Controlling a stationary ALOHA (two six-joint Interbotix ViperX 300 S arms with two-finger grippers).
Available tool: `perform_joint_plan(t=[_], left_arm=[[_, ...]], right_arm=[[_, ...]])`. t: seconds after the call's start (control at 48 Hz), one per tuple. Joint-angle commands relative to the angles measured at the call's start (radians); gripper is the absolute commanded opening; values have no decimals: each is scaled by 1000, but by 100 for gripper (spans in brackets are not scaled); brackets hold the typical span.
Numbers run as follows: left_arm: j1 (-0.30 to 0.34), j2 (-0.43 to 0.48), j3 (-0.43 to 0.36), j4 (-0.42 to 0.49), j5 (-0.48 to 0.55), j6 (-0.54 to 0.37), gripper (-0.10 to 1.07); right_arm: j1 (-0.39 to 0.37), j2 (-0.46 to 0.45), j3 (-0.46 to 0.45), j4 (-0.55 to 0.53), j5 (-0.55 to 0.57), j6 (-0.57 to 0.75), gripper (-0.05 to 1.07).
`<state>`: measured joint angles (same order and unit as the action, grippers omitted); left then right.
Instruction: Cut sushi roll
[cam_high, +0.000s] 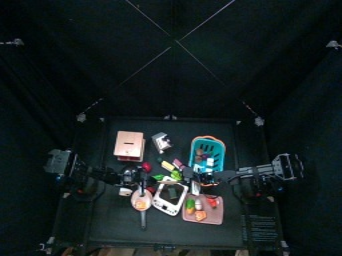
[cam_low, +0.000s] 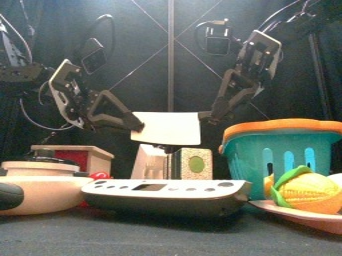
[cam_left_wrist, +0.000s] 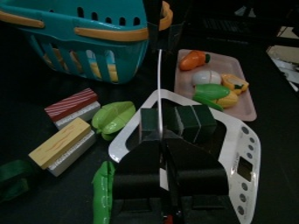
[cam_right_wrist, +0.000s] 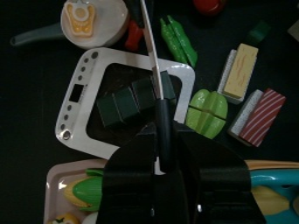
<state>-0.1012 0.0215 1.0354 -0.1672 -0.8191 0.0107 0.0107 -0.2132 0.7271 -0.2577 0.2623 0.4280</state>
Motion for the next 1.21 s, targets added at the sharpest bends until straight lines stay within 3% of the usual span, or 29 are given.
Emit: perform_joint_plan(t=[0.0, 1.188], left_arm=[[-11, -3, -29, 2, -14, -2, 30], [-46, 8, -31, -2, -12, -5, 30]], right_arm=[[-5, -8, -15, -2, -3, 2, 48], [-17, 18, -23, -18, 12, 2, 48]])
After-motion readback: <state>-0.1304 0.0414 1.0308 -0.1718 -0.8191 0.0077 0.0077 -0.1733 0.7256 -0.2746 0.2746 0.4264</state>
